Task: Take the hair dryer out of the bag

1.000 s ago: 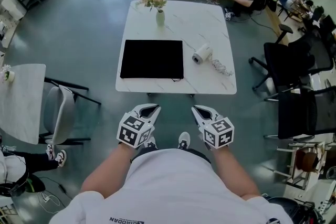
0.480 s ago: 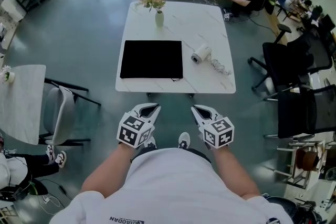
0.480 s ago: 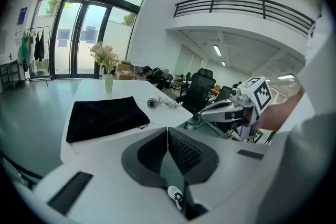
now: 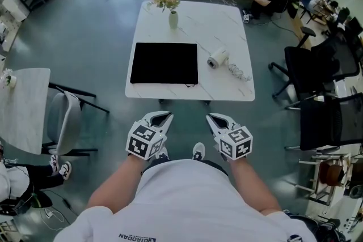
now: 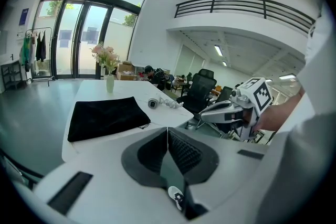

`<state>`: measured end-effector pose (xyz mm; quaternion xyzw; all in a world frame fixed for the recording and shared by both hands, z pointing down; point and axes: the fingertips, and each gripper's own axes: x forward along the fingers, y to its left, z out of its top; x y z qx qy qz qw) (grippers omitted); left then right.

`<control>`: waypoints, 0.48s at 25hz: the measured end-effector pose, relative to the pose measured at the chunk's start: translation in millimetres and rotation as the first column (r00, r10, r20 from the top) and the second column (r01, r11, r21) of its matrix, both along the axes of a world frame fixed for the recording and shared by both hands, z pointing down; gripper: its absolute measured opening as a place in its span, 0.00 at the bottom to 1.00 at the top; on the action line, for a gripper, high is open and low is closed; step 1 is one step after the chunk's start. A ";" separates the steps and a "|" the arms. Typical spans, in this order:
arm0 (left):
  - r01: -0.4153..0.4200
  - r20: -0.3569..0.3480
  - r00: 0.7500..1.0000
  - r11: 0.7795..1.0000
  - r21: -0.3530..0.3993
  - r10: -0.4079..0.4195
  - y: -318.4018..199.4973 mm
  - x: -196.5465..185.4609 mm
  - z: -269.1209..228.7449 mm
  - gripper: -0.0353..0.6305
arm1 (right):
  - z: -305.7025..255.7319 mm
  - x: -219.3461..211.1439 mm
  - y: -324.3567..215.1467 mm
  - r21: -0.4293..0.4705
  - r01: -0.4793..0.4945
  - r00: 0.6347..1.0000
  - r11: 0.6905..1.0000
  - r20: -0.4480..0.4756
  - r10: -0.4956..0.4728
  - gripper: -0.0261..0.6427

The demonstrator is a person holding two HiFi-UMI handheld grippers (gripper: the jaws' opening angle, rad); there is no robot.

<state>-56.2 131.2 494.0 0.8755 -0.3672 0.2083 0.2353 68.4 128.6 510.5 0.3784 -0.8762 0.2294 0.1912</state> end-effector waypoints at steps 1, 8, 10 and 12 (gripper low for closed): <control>0.000 0.000 1.000 1.000 0.001 0.000 -0.1 0.3 -0.1 0.08 | 0.3 0.0 0.2 0.000 0.001 1.000 1.000 0.001 -0.001 0.06; 0.002 0.003 1.000 1.000 -0.002 -0.002 -1.9 3.2 -5.2 0.08 | -4.8 1.7 -1.6 -0.003 0.004 1.000 1.000 0.004 -0.004 0.06; 0.004 0.002 1.000 1.000 -0.002 -0.004 -2.7 4.1 -4.8 0.08 | -4.2 2.8 -2.2 -0.004 0.005 1.000 1.000 0.005 -0.004 0.06; 0.007 0.002 1.000 1.000 0.000 -0.007 -3.4 4.7 -4.3 0.08 | -3.2 3.7 -2.4 -0.004 0.006 1.000 1.000 0.004 -0.006 0.06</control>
